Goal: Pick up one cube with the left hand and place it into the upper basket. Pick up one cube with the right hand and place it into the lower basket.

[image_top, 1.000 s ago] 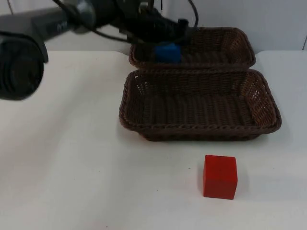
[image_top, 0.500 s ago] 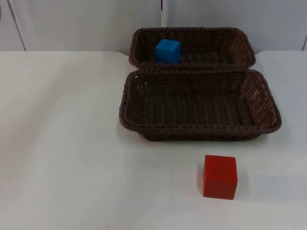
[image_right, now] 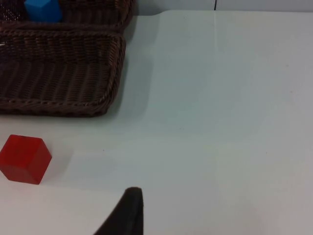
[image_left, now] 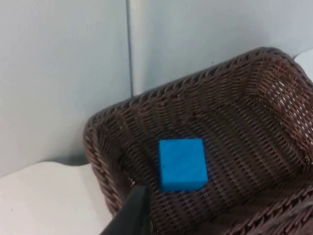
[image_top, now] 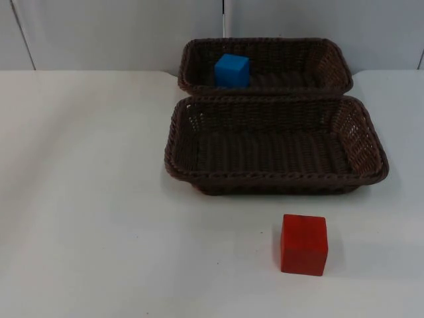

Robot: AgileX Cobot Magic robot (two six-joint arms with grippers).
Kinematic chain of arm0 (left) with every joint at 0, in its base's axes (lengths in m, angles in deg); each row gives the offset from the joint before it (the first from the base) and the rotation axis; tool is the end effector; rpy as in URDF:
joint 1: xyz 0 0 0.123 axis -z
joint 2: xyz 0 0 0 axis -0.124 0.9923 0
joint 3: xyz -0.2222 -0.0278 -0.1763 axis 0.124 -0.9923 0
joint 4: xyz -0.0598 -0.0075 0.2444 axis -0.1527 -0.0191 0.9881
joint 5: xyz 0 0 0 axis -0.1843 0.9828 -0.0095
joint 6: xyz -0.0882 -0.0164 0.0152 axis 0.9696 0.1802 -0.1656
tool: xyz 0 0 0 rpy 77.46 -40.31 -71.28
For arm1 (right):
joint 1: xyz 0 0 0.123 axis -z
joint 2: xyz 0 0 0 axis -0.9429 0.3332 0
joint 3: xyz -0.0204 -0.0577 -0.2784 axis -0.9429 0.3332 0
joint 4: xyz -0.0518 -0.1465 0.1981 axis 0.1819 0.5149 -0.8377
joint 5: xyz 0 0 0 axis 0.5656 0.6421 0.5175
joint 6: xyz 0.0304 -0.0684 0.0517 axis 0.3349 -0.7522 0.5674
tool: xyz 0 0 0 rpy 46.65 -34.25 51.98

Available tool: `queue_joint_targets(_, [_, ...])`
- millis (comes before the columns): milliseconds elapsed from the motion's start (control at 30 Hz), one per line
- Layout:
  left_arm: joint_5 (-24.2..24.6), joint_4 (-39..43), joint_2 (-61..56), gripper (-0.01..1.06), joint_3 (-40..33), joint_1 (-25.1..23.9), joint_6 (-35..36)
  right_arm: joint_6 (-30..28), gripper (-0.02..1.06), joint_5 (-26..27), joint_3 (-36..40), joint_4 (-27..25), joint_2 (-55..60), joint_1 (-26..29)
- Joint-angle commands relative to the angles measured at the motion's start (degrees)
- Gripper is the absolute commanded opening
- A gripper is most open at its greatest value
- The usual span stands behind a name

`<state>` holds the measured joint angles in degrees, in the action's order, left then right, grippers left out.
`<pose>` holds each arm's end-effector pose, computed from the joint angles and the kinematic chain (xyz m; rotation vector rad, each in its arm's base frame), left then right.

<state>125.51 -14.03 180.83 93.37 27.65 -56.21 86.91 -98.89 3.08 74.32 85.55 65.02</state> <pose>0.4960 -0.2001 0.3067 0.4966 2.2660 -0.3489 -0.0071 -0.0048 0.2802 -0.0756 2.0521 0.0100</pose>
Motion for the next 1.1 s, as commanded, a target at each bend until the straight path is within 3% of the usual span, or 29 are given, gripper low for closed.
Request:
queue_joint_targets(0, [0.9,0.3,-3.0,1.01,-3.3,0.4,1.0,-0.5,1.05,0.4,0.1,-0.2,-0.2,0.3])
queue_joint_targets(167, [1.8,2.0,-6.0,1.01,-8.6,0.4,1.2,-0.5,1.05,0.4,0.1,-0.2,-0.2,0.3])
queue_joint_targets(567, [6.5,2.1,-7.1,1.01,-10.3,0.4,1.2,-0.5,1.05,0.4,0.1,-0.2,-0.2,0.3])
queue_joint_targets(1067, [2.2,2.5,-18.4,1.01,-25.2,0.4,1.2,-0.5,1.05,0.4,0.1,-0.2,-0.2,0.3])
